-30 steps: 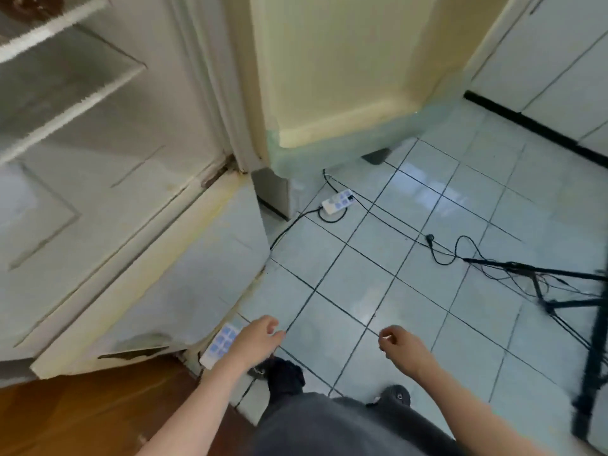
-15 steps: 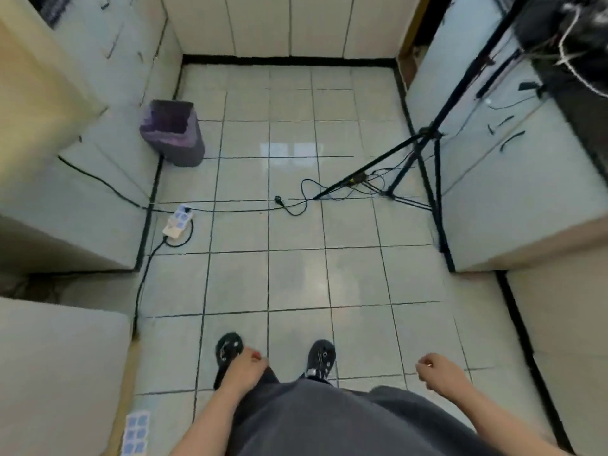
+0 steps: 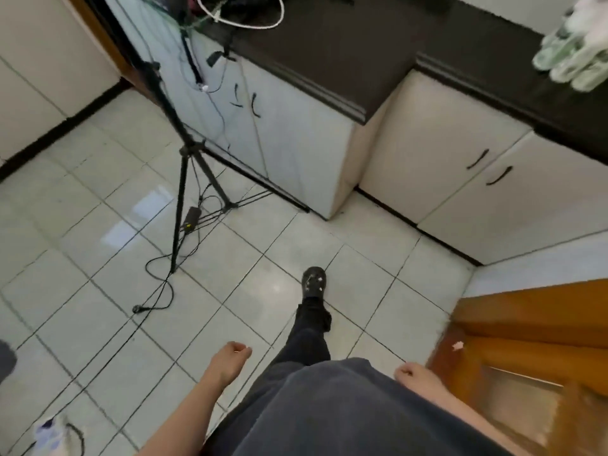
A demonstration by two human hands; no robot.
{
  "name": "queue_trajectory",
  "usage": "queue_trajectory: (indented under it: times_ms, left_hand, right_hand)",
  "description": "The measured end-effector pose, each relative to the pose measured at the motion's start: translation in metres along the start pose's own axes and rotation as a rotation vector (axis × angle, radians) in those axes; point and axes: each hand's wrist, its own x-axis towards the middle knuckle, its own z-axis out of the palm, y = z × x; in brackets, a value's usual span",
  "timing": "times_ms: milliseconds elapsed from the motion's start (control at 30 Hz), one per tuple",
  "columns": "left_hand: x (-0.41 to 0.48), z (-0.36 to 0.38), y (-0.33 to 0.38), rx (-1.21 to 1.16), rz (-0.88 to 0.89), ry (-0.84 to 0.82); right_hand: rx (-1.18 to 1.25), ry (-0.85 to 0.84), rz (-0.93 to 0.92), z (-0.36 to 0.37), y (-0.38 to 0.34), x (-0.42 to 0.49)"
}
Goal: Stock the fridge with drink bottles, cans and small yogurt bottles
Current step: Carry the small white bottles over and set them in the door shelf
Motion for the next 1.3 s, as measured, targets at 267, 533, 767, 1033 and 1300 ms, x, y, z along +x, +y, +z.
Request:
queue_trajectory:
  times_ms: [267,533,767,1033,1300]
  left_hand:
    - [0.103,-0.021,0.233,0.462,0.240,-0.187]
    - [0.137,-0.008,0.424,0.662,0.464,-0.225]
    - [0.126,0.058,0.534,0.494,0.587,-0.257]
    - [0.080,0.123,0.728,0.162,0.832,-0.087]
    - [0.046,0.153,0.850,-0.088,1.114,0.129]
  right_hand:
    - [0.378,0.215,0.164,-0.126,-0.020,0.028]
    - [0.492,0.281,0.105,-0.207,-0.057,0.062]
    - [0.687,0.478,0.017,-0.311,-0.037,0.109]
    - [0.879,0.888,-0.219,-0.523,-0.011,0.138]
    - [0.799,1.224,-0.406,-0.661,-0.028,0.144]
